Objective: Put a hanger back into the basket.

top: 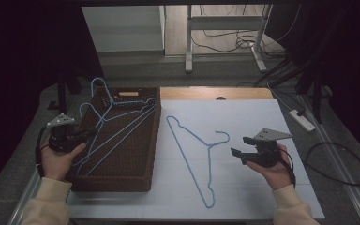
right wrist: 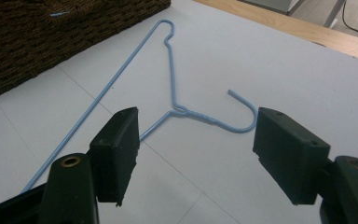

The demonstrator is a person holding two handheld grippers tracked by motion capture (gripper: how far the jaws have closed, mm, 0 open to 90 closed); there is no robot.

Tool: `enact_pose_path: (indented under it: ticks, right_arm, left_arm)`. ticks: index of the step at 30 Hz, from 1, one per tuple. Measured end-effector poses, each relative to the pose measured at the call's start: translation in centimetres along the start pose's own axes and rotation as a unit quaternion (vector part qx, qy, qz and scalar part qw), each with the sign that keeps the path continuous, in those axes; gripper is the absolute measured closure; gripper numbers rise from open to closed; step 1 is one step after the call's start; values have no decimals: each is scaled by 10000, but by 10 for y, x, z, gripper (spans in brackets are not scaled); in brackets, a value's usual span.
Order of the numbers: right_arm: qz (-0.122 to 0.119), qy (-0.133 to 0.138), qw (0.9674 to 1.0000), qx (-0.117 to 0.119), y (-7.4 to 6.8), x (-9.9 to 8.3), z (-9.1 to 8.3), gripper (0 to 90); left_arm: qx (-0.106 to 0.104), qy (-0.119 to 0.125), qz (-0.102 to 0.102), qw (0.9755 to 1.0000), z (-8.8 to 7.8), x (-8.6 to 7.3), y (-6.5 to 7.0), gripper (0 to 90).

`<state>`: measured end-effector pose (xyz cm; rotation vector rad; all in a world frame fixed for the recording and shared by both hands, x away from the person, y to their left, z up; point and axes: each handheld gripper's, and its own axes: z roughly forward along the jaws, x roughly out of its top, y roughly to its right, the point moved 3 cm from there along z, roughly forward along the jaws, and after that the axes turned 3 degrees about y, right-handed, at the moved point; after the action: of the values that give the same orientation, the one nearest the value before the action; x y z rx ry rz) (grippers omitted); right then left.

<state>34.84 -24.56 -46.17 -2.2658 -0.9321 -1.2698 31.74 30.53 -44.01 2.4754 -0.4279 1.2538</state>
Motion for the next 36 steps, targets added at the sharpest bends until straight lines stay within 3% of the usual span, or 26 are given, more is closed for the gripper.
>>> enact_pose_path:
  ticks: [5, 13, 16, 20, 24, 30, 36]
  right_arm:
    - [3, 4, 10000, 2, 1, 0, 0, 315]
    - [12, -10, 10000, 29, 1, 0, 0, 311]
    - [13, -13, 10000, 30, 1, 0, 0, 310]
    - [17, -7, 10000, 47, 1, 0, 0, 309]
    - [14, -26, 10000, 57, 0, -1, 1, 308]
    - [11, -50, 10000, 69, 0, -1, 2, 307]
    - [14, -64, 9999, 77, 0, -1, 2, 306]
  left_arm:
    - [30, -286, 40, 9996, 13, -3, 1, 868]
    - [94, -520, -28, 9986, 21, -4, -3, 866]
    - [172, -740, -26, 9971, 24, -6, -4, 863]
    - [282, -861, -19, 9959, 26, -9, -6, 858]
    - [315, -1179, -29, 9925, 31, -14, -8, 848]
    - [291, -1356, 9, 9903, 33, -14, -6, 833]
    - [293, -1371, -14, 9901, 34, -14, -7, 784]
